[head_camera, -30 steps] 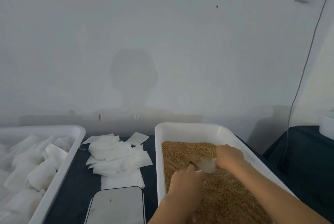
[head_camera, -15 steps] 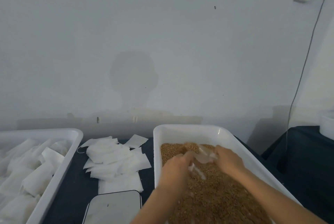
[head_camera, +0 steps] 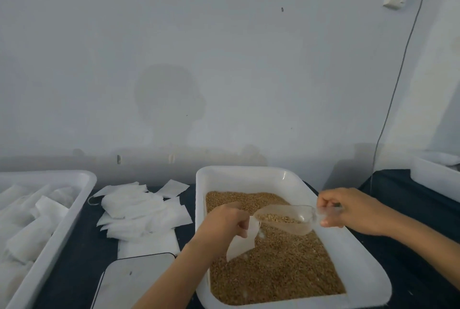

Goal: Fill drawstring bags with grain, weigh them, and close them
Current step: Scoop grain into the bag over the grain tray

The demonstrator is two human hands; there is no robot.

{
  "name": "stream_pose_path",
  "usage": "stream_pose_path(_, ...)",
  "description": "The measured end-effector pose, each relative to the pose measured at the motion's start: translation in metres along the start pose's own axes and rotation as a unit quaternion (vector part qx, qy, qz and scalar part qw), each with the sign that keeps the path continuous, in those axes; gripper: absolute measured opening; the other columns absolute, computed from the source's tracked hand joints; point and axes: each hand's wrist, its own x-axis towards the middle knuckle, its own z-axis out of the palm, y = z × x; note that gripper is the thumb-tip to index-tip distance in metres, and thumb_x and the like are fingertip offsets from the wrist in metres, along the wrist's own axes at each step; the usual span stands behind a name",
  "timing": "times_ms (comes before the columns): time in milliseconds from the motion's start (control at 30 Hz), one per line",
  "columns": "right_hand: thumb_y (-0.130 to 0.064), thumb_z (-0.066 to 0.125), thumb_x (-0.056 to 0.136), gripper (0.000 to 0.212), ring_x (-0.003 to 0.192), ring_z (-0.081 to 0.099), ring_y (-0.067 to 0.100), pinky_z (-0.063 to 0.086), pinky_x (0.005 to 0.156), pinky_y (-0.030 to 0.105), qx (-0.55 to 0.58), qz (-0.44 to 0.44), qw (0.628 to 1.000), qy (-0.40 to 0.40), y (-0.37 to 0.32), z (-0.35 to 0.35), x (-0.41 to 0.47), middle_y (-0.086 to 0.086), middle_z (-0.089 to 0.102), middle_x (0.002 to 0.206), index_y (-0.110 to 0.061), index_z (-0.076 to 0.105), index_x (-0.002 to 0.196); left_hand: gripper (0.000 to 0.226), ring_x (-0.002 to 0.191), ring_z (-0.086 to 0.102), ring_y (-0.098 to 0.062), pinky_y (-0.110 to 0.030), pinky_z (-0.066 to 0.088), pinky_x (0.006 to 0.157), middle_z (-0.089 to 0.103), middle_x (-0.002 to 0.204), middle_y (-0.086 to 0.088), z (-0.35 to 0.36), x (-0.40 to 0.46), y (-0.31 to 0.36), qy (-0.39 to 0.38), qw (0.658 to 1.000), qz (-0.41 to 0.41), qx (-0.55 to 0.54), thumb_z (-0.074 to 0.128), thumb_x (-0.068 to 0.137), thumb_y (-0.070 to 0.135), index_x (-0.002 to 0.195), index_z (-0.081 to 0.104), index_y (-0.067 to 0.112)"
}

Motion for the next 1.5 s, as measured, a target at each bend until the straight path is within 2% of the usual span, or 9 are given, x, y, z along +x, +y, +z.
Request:
stream_pose_path(367,-0.04,0.07,0.081,0.026,0.078,0.046,0.001,0.031,0.059,0.018,-0.15,-0.022,0.987,-0.048,-0.033,-0.016,0.027,-0.016,0.048,0.083,-0.026,0.061,0.101,0.009,0.094,0.051,-0.018,-0.029,0.042,0.078,0.057,0.1,-0.006,0.007,-0.001,-0.003,0.007,0.996,0.068,0.059,0.06,0.089,0.015,0.088,0.063,0.007)
stream_pose_path(767,-0.038,0.071,0.079,0.034,0.069,0.042,0.005,0.026,0.053,0.021,-0.279,-0.04,0.959,-0.041,-0.065,-0.035,0.04,-0.016,0.039,0.073,-0.033,0.04,0.066,0.009,0.091,0.046,-0.014,-0.026,0.039,0.074,0.056,0.098,-0.005,0.012,-0.001,-0.009,0.032,0.994,0.092,0.052,0.058,0.09,0.013,0.085,0.061,0.006)
stream_pose_path(900,-0.037,0.071,0.08,0.025,0.072,0.047,0.009,0.026,0.052,0.021,-0.305,-0.052,0.951,-0.005,-0.07,-0.037,0.04,-0.014,0.043,0.073,-0.03,0.047,0.078,0.007,0.084,0.036,-0.01,-0.025,0.035,0.071,0.055,0.096,-0.007,0.012,-0.001,-0.009,0.041,0.995,0.084,0.045,0.058,0.089,0.009,0.084,0.059,0.004)
stream_pose_path(1067,-0.035,0.069,0.08,0.019,0.071,0.049,0.009,0.026,0.052,0.022,-0.29,-0.027,0.956,0.02,-0.06,-0.038,0.034,-0.011,0.05,0.077,-0.027,0.052,0.082,0.015,0.081,0.039,-0.013,-0.024,0.033,0.07,0.048,0.088,-0.002,0.009,-0.002,-0.01,0.06,0.997,0.054,-0.007,0.057,0.09,0.006,0.078,0.049,0.011)
stream_pose_path(1200,-0.033,0.058,0.09,0.027,0.066,0.04,0.004,0.028,0.053,0.019,-0.227,0.064,0.971,-0.039,-0.037,-0.026,0.032,-0.009,0.044,0.077,-0.025,0.039,0.073,0.02,0.077,0.046,-0.015,-0.027,0.037,0.068,0.051,0.085,-0.001,0.003,-0.003,-0.009,0.066,0.99,-0.021,-0.121,0.054,0.091,0.005,0.078,0.042,0.013)
stream_pose_path(1300,-0.028,0.05,0.096,0.014,0.065,0.042,0.003,0.033,0.051,0.016,-0.109,0.107,0.987,-0.046,-0.022,0.016,0.037,-0.006,0.046,0.084,-0.014,0.049,0.1,0.019,0.08,0.048,-0.005,-0.015,0.036,0.067,0.054,0.09,0.007,-0.005,-0.003,-0.008,0.087,0.962,-0.088,-0.243,0.05,0.095,0.011,0.08,0.041,0.019)
stream_pose_path(1367,-0.023,0.046,0.098,0.034,0.076,0.05,0.009,0.038,0.056,0.015,-0.049,0.125,0.99,-0.04,-0.018,0.052,0.042,0.001,0.049,0.1,-0.005,0.041,0.127,0.022,0.087,0.049,-0.008,-0.017,0.038,0.069,0.055,0.094,0.004,-0.011,-0.004,-0.008,0.101,0.939,-0.111,-0.31,0.047,0.097,0.014,0.078,0.038,0.022)
stream_pose_path(1433,-0.018,0.043,0.098,0.042,0.105,0.051,0.02,0.046,0.079,0.021,-0.026,0.126,0.991,-0.033,-0.02,0.084,0.047,0.009,0.044,0.124,-0.006,0.035,0.137,0.022,0.075,0.043,-0.008,-0.015,0.034,0.061,0.05,0.084,0.004,-0.017,-0.007,-0.006,0.108,0.932,-0.107,-0.329,0.044,0.098,0.014,0.078,0.036,0.02)
stream_pose_path(1500,-0.016,0.041,0.098,0.042,0.125,0.04,0.026,0.037,0.103,0.033,-0.033,0.122,0.991,-0.036,-0.028,0.105,0.048,0.011,0.037,0.141,-0.015,0.037,0.14,0.022,0.066,0.034,-0.009,-0.012,0.031,0.053,0.041,0.075,0.005,-0.021,-0.01,-0.004,0.114,0.935,-0.094,-0.322,0.043,0.099,0.014,0.079,0.035,0.02)
